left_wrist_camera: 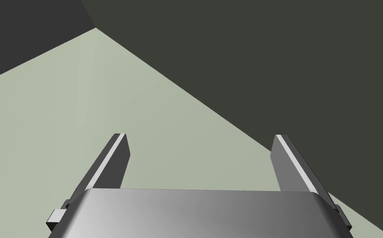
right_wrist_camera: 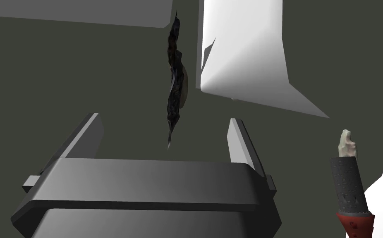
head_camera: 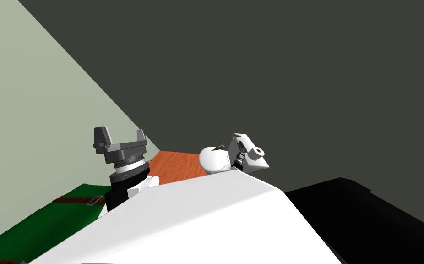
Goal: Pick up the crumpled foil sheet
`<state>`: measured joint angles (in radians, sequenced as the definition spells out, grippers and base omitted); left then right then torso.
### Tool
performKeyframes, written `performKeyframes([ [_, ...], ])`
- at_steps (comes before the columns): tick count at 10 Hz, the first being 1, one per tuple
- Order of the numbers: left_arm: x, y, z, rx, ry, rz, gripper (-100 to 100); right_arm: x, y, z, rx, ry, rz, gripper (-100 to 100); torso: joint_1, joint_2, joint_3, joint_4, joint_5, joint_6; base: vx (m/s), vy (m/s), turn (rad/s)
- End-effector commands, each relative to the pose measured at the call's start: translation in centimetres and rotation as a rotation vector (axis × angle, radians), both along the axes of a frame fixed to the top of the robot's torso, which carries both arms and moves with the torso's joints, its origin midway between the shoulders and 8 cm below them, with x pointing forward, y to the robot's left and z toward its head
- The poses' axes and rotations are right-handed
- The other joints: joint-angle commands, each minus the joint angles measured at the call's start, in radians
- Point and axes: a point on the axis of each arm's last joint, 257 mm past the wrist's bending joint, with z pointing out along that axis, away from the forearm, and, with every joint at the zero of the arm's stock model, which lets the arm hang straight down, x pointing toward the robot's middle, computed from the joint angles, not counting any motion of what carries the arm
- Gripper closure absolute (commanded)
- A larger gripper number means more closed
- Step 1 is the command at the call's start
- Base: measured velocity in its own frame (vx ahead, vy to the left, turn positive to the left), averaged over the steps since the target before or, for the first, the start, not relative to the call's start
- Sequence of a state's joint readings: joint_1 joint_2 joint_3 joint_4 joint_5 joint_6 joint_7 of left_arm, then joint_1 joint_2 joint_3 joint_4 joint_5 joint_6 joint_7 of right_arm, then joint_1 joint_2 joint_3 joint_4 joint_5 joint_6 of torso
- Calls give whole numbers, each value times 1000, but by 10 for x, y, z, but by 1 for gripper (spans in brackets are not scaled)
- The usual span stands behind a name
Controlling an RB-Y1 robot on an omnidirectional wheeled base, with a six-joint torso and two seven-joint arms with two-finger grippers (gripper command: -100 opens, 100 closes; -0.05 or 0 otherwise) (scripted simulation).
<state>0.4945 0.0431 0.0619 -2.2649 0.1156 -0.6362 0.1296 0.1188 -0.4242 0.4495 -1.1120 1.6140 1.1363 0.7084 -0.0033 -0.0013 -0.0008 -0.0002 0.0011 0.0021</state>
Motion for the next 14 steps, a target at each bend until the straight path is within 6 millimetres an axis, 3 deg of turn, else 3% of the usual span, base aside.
performKeyframes([
  [1, 0, 0, 0, 0, 0, 0, 0, 22, 10, 3, 2, -3, 44, -100, 0, 0, 0, 0, 0, 0, 13, 10, -193],
  [3, 0, 0, 0, 0, 0, 0, 0, 52, 27, 2, 0, 4, 111, -100, -1, -1, -1, 0, 0, 2, 19, 25, -365],
  [6, 0, 0, 0, 0, 0, 0, 0, 72, 38, 7, -4, -3, 148, -100, -4, 1, 0, 0, 1, 4, 12, 15, -161],
  [8, 0, 0, 0, 0, 0, 0, 0, 97, 54, 7, -11, 10, 211, -100, -5, 1, 1, 0, 1, 4, 10, 16, -285],
  [9, 0, 0, 0, 0, 0, 0, 0, 92, 54, 7, -7, 2, 197, -100, -7, 0, 0, 0, 2, 7, 5, 23, -60],
  [10, 0, 0, 0, 0, 0, 0, 0, 93, 55, 7, -5, 4, 202, 100, -9, 1, 0, 0, 1, 7, 1, 6, 12],
  [14, 0, 0, 0, 0, 0, 0, 0, 94, 56, 8, 1, -4, 202, 100, -8, 1, 0, -1, 3, 8, 1, 0, 1],
])
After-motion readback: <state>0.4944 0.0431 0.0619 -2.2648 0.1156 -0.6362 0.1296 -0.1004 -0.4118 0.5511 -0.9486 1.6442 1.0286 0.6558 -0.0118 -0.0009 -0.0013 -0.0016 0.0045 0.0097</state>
